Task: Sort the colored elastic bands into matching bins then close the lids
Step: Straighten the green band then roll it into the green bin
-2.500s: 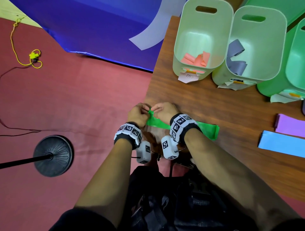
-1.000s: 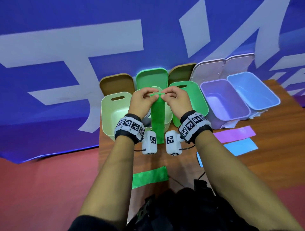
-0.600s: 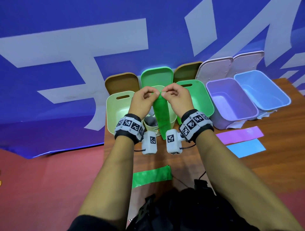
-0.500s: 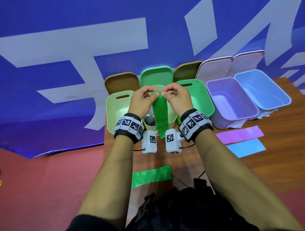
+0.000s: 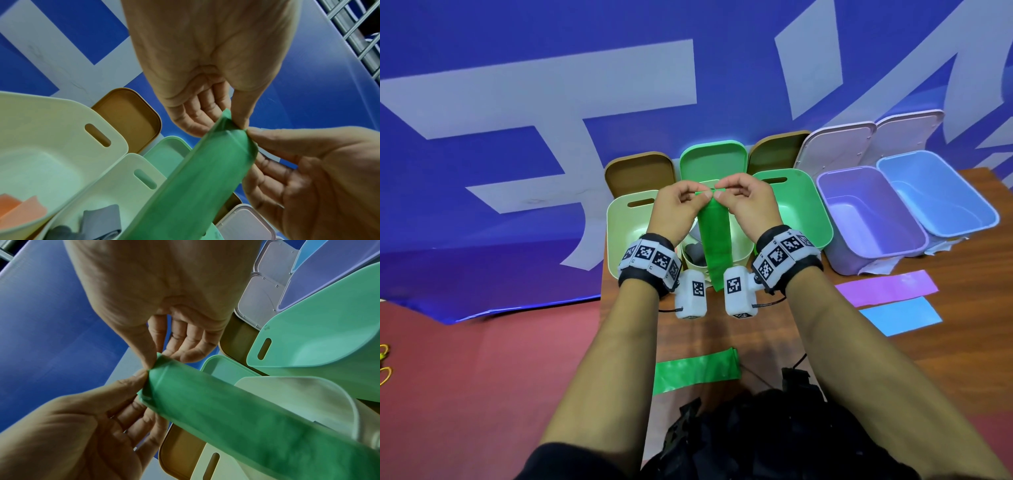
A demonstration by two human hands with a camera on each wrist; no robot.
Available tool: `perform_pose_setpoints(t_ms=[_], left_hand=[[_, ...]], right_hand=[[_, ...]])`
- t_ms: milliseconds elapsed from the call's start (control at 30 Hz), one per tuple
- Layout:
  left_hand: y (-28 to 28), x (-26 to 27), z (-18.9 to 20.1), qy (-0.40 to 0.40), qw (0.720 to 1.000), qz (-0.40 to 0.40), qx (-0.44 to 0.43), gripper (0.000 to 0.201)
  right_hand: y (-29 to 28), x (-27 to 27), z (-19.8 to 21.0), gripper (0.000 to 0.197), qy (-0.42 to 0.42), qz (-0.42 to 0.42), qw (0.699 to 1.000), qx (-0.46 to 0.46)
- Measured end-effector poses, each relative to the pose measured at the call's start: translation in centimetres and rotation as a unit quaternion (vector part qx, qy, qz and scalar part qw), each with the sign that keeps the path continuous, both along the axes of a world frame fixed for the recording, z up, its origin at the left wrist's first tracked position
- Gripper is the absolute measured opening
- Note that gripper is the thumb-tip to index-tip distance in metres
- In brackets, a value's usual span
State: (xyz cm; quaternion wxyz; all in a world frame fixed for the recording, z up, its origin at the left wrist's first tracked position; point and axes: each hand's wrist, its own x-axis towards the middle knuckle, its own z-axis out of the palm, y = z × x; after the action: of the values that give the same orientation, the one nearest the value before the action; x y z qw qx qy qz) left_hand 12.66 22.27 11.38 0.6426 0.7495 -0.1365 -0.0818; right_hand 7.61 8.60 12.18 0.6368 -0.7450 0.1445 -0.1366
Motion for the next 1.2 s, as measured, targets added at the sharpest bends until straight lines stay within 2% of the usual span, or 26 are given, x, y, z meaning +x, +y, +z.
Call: perform_pose_setpoints(t_ms=[167,500,833,967,1100,1200], left_hand=[[0.09,-0.03,0.05,0.006,1.0,0.004,-0.005,0.015],[0.07,-0.5,-0.1,0.025,1.0,0.002,-0.019,0.015],[0.32,-0.7,0.03,0.001,1.0,-0.003,0.0,0.006],[0.4,-0.67,-0.02,0.003,1.0,-0.002,-0.009,0.011],[0.48,-0.74,0.07,0.007,1.0,-0.002,-0.023,0.012],[0.47,-0.67,0.1,0.009,1.0,0.001,-0.024,0.013]], right_hand=[[0.22,0.37,-0.1,0.021,-0.002,-0.001,1.0,-0.004],[0.23,-0.07,-0.58,0.022,0.004,-0.006,1.0,-0.013],[0.49,-0.46,-0.26,0.02,0.01,-0.007,1.0,-0.01],[0.62,-0.54,-0.19,0.02,0.01,0.003,1.0,0.003],[0.73,-0.62,-0.2,0.008,0.002,-0.001,1.0,0.015],[0.57,-0.56,-0.68,0.013,-0.003,0.001,1.0,-0.008]])
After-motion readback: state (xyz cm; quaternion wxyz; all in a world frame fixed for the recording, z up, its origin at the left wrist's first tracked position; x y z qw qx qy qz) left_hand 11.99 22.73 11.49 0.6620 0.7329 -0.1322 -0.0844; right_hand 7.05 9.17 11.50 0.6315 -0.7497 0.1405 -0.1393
